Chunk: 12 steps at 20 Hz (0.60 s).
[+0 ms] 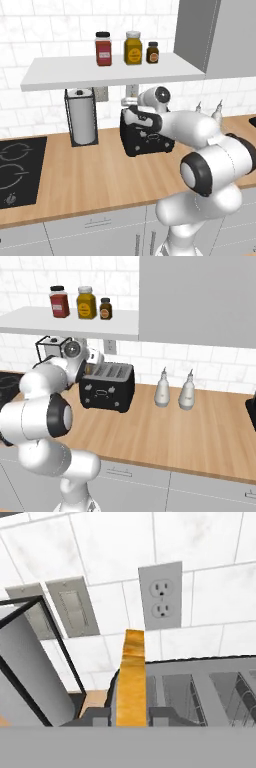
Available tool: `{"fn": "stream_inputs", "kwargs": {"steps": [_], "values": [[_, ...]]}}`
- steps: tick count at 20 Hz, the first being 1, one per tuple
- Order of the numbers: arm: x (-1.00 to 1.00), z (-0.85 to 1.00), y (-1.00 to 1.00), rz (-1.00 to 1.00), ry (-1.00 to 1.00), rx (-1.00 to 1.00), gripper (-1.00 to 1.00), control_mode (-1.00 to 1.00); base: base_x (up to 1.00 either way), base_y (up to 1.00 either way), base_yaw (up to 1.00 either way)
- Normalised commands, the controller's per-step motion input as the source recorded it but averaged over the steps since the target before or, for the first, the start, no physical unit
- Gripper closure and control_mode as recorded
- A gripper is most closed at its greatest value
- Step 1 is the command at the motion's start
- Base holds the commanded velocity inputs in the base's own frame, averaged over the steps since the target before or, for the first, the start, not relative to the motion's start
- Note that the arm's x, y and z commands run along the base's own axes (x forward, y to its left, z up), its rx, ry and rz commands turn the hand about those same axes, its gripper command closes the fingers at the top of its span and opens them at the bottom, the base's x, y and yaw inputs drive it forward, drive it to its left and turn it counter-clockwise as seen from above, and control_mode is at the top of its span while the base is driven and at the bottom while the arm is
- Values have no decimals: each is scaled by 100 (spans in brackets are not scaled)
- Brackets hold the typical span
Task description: Start the toaster. Once the lever pops up, take the bread to the plate on the dining counter.
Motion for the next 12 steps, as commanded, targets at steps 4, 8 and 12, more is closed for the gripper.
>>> {"fn": "stream_inputs", "kwargs": {"steps": [4,8,12], "values": [[-29,48,13,0,-11,-5,100,-100,0,0,0],[-57,30,10,0,-17,-5,100,-100,0,0,0],[-82,6,2,0,-3,0,100,-100,0,0,0]]}}
